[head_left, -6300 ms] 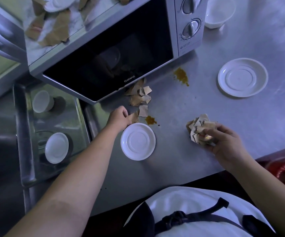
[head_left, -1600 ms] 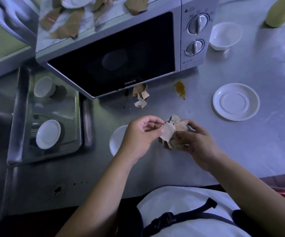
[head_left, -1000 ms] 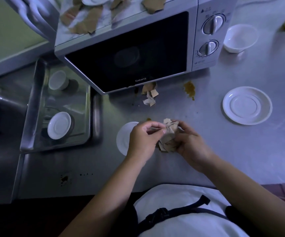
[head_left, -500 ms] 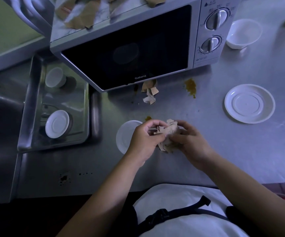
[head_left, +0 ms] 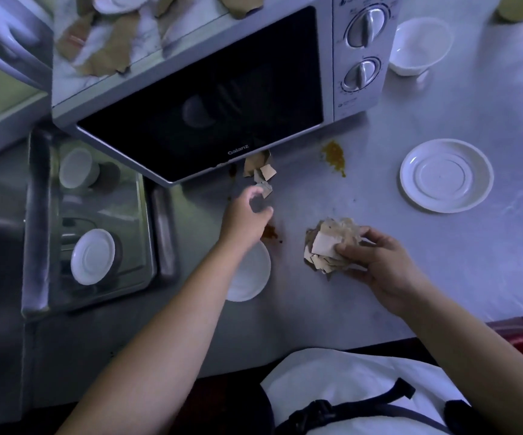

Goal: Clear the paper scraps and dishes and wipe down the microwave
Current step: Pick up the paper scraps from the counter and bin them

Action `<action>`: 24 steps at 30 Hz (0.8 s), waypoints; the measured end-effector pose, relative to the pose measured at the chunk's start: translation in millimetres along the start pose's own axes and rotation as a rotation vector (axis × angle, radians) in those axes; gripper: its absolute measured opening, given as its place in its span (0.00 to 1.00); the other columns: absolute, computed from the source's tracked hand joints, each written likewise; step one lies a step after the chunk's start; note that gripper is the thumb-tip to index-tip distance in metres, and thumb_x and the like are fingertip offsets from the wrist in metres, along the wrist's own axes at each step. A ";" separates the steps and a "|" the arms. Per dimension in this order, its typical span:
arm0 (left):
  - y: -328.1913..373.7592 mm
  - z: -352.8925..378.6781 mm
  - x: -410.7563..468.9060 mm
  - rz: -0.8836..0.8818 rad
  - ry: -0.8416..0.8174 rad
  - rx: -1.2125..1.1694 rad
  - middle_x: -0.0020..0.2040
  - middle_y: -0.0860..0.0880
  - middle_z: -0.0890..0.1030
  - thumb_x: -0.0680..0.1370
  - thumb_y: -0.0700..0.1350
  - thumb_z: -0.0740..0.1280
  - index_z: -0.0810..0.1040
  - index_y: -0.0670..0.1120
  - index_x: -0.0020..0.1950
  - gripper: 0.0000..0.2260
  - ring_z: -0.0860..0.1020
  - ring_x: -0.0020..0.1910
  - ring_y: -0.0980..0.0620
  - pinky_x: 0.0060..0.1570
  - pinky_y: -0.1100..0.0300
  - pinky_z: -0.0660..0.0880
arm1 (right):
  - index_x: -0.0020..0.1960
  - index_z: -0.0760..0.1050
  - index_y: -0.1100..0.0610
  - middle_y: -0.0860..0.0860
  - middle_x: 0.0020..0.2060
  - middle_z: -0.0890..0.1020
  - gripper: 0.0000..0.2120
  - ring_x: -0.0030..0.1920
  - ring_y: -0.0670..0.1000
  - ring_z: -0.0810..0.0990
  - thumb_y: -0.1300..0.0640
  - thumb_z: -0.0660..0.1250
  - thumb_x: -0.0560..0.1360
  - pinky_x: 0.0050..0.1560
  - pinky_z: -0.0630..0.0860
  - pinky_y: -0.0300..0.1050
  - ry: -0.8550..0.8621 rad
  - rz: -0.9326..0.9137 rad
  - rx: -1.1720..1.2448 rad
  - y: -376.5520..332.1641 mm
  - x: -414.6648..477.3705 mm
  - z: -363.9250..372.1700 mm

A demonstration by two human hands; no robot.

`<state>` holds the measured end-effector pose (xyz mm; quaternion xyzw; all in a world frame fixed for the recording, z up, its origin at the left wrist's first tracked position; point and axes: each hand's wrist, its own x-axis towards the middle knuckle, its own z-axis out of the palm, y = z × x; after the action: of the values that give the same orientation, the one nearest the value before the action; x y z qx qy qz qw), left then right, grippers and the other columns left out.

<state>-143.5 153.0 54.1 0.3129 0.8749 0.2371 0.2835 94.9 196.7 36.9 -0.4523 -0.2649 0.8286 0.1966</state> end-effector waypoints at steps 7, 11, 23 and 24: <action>0.9 10.3 67.8 0.255 -0.185 0.605 0.78 0.47 0.57 0.70 0.40 0.74 0.64 0.51 0.74 0.36 0.57 0.75 0.42 0.70 0.49 0.64 | 0.44 0.76 0.55 0.52 0.40 0.85 0.08 0.38 0.50 0.85 0.68 0.70 0.73 0.39 0.82 0.43 0.075 -0.006 0.057 4.7 -3.5 -17.2; 1.2 14.6 74.3 0.300 -0.177 0.622 0.70 0.48 0.70 0.73 0.36 0.70 0.72 0.47 0.68 0.24 0.69 0.67 0.42 0.63 0.49 0.72 | 0.45 0.76 0.55 0.52 0.43 0.84 0.09 0.40 0.50 0.85 0.67 0.70 0.73 0.44 0.81 0.45 0.105 -0.013 0.080 5.1 -2.7 -24.3; -10.1 15.3 38.9 0.375 -0.013 0.588 0.50 0.47 0.78 0.81 0.36 0.60 0.79 0.39 0.64 0.14 0.80 0.46 0.60 0.42 0.71 0.72 | 0.55 0.76 0.58 0.54 0.48 0.84 0.13 0.43 0.51 0.85 0.67 0.71 0.73 0.47 0.81 0.45 0.108 0.007 0.119 -1.0 4.7 -26.5; -10.9 14.9 34.9 0.355 -0.006 0.530 0.54 0.44 0.79 0.80 0.35 0.61 0.81 0.40 0.62 0.14 0.80 0.51 0.50 0.48 0.63 0.74 | 0.53 0.76 0.57 0.54 0.48 0.84 0.11 0.43 0.51 0.85 0.67 0.71 0.73 0.49 0.81 0.46 0.100 0.006 0.113 -1.8 5.6 -25.9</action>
<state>-160.9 172.8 24.7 0.5245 0.8370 0.0459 0.1491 114.2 208.1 22.8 -0.4821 -0.2063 0.8192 0.2324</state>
